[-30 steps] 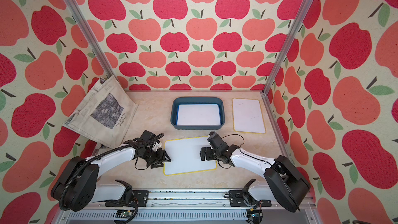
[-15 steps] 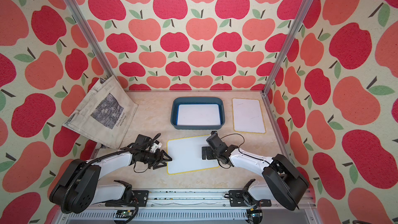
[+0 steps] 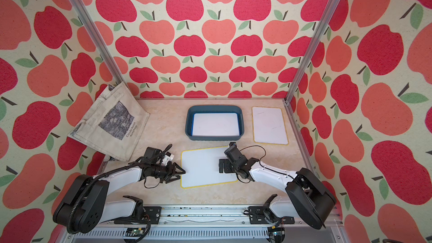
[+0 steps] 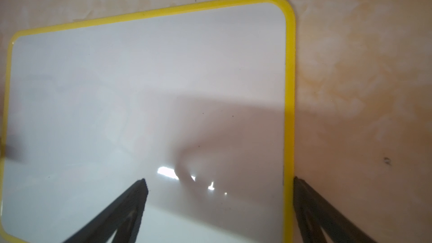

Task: Put the whiteboard into the storage box
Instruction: Pick up the whiteboard at the center of the board.

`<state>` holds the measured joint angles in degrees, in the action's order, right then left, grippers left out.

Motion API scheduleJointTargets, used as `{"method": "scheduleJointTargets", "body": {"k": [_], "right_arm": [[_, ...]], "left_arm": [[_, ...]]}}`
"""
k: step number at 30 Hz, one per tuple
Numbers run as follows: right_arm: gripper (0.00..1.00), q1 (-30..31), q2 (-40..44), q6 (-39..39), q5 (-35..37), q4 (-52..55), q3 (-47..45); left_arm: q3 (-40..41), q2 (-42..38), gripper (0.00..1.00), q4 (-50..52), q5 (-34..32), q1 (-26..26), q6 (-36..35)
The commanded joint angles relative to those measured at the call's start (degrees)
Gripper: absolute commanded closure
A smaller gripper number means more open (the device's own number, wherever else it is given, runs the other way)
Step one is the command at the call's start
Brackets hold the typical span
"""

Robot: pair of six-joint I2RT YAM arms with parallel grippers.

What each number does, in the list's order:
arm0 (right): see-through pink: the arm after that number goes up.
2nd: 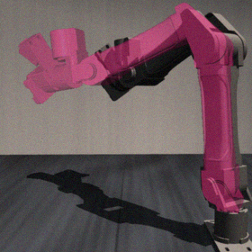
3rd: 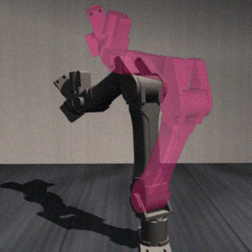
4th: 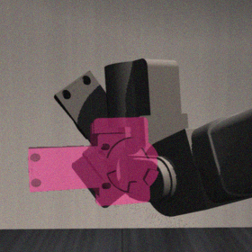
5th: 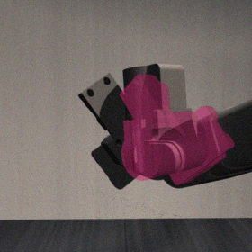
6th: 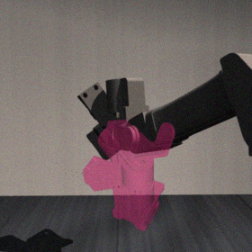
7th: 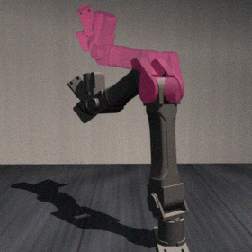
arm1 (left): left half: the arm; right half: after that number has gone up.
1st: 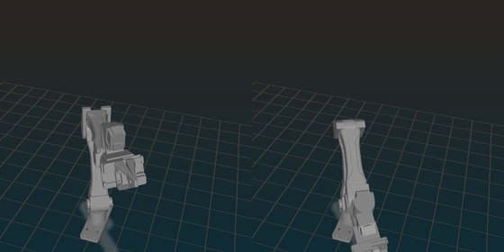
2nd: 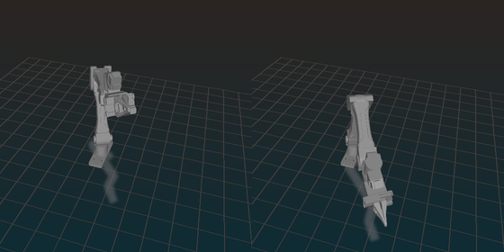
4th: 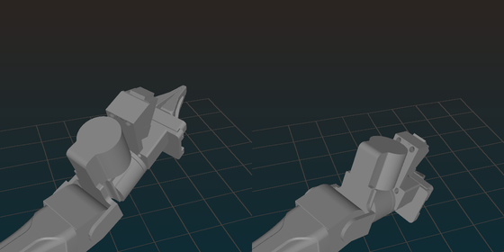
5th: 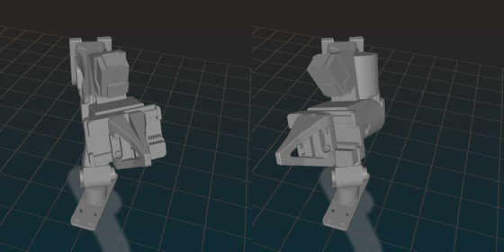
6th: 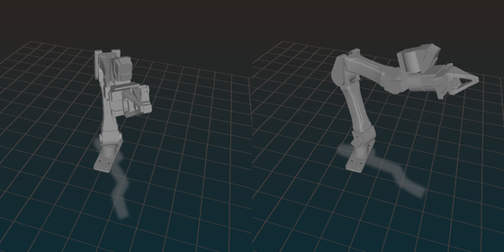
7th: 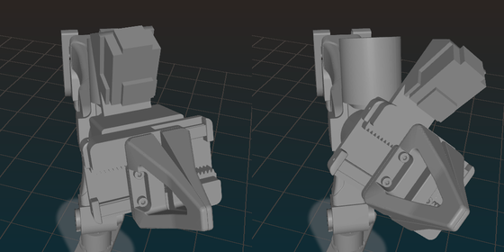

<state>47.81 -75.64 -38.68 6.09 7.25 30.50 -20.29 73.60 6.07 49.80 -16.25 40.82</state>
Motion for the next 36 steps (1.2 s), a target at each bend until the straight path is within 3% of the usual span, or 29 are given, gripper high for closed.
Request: {"method": "scheduleJointTargets", "body": {"k": [1,7,15,20,28,36], "right_arm": [[0.01,4.79,-0.69,-4.54,-25.31,0.4,-0.79],[0.01,5.19,0.77,-5.14,-24.57,1.29,-0.32],[0.01,4.61,1.68,-0.95,-16.17,12.61,3.08],[0.01,1.87,1.36,1.72,-13.53,16.19,3.6],[0.01,-1.69,4.79,3.24,-12.81,18.12,2.47],[0.01,-1.5,4.1,-0.64,-16.56,10.83,-1.41]], "left_arm": [[-1.67,0.48,0.45,-4.02,-0.08,-0.89,-1.34],[-3.61,1.86,0.46,-1.7,-0.96,-0.89,-2.23],[-12.02,3.35,0.44,18.47,-15.4,-1.42,-7.03],[-14.63,6.8,0.42,24.73,-21.49,-1.5,-6.62],[-19.33,5.58,0.38,33.5,-32.33,-3.08,-7.39],[-21.54,15.39,0.31,27.78,-29.86,-9.66,-8.99]]}}
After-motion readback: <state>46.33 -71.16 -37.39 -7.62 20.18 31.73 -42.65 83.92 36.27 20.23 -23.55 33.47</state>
